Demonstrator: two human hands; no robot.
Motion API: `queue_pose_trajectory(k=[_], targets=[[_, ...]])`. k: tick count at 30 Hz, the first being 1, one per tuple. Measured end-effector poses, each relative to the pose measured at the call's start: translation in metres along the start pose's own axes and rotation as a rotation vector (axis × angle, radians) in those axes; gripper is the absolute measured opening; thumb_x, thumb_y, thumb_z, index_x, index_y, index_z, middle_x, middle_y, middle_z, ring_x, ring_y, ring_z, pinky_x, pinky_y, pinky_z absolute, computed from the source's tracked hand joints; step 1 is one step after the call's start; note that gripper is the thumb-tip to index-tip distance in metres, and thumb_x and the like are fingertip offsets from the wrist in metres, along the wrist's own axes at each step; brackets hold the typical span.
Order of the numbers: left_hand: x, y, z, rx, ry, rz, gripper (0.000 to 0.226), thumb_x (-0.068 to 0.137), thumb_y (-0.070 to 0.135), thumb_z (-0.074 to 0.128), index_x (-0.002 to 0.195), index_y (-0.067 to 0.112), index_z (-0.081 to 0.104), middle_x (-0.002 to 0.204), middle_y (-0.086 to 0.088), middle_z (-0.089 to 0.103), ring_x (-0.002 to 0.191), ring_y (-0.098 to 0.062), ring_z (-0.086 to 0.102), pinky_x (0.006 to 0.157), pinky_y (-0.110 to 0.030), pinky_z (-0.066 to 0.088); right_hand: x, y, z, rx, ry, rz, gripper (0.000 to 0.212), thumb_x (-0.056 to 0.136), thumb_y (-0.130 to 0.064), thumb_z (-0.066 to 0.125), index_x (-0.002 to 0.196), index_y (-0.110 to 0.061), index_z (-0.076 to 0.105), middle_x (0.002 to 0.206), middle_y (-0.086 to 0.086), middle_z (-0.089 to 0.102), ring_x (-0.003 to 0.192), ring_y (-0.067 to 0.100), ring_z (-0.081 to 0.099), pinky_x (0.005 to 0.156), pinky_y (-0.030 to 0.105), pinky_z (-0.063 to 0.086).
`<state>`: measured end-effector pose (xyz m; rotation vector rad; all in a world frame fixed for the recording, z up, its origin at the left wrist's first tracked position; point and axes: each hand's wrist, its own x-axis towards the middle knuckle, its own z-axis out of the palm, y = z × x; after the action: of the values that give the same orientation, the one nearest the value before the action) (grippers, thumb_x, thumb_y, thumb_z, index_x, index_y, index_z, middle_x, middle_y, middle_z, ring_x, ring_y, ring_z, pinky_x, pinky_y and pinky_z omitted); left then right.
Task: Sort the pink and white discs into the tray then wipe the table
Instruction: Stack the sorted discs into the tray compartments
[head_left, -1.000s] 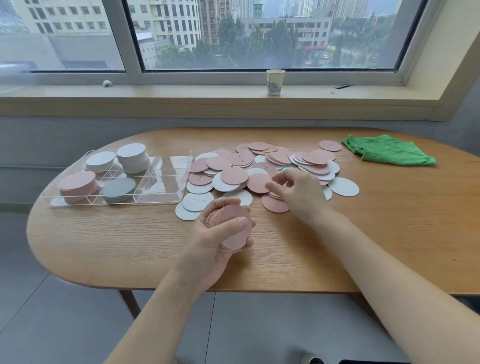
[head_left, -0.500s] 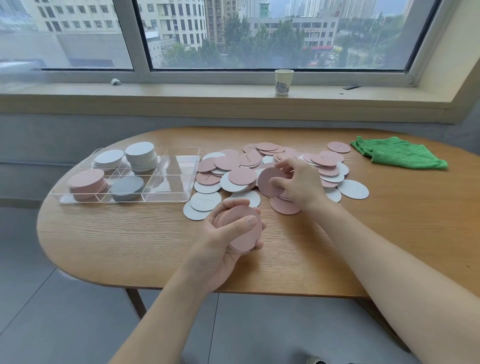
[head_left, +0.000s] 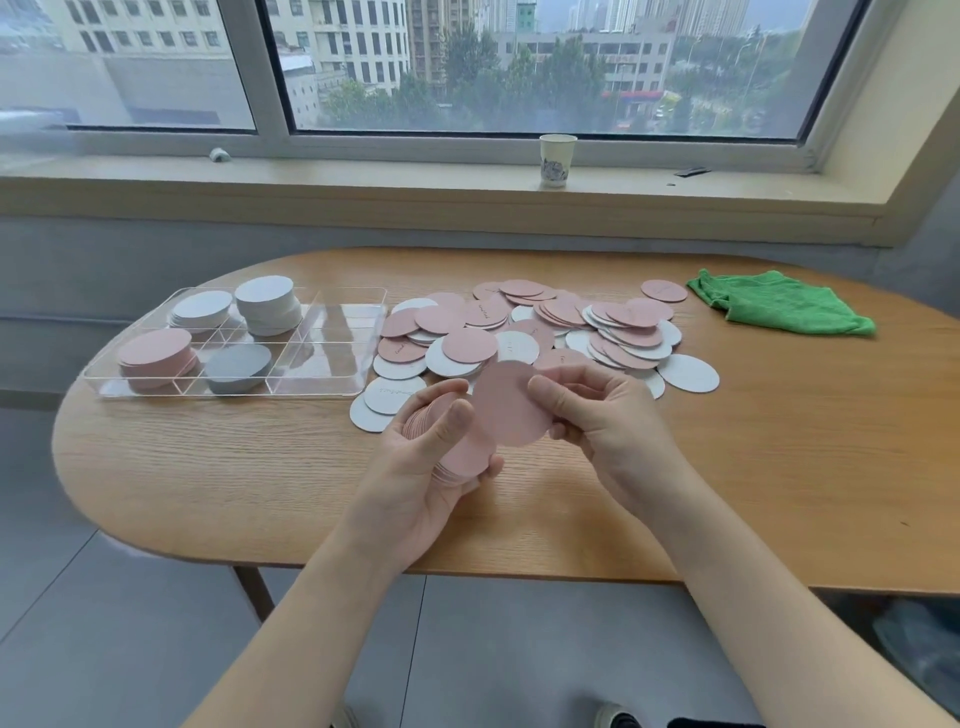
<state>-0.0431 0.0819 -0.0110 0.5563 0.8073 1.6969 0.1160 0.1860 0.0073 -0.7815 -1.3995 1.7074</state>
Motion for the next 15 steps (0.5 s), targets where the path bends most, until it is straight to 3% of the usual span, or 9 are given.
queue_pose_trajectory(k=[4,10,12,15], targets=[[0.0,-0.001,-0.001,0.035,-0.026,-0.006,0.089,0.046,0.04,0.104,0.12,0.017,0.061,0.119,-0.013,0.073,0.097,-0.031,0.073,0.069,-0.041,0.06,-0.004,0.008,0.012,-0.1,-0.019,-0.016,0.028,0.068,-0.023,0.087,0.088,-0.007,0.074,0.075,0.003,0.069,0.06,0.01,0.055,0.057,0.022,0.045],[-0.004,-0.002,0.003,0.051,-0.062,-0.029,0.081,0.046,0.019,0.106,0.115,0.014,0.064,0.108,-0.013,0.073,0.094,-0.033,0.073,0.072,-0.045,0.062,-0.005,0.015,0.022,-0.195,0.012,-0.117,0.021,0.076,-0.011,0.086,0.087,-0.001,0.072,0.071,0.002,0.07,0.063,0.006,0.061,0.06,0.018,0.049],[-0.005,-0.002,0.002,0.057,-0.06,-0.034,0.069,0.058,0.003,0.097,0.118,0.014,0.063,0.108,-0.014,0.072,0.094,-0.034,0.074,0.072,-0.045,0.062,-0.004,0.014,0.023,-0.255,0.006,-0.116,0.021,0.074,-0.016,0.088,0.083,-0.006,0.073,0.077,0.012,0.073,0.069,0.013,0.066,0.068,0.028,0.056],[-0.005,-0.003,0.001,0.064,-0.042,-0.026,0.052,0.074,-0.008,0.074,0.12,0.014,0.064,0.108,-0.018,0.069,0.095,-0.038,0.071,0.067,-0.042,0.059,0.005,0.009,0.013,-0.336,0.009,-0.112,0.019,0.073,-0.022,0.089,0.08,-0.012,0.075,0.081,0.015,0.074,0.07,0.016,0.062,0.073,0.034,0.054]])
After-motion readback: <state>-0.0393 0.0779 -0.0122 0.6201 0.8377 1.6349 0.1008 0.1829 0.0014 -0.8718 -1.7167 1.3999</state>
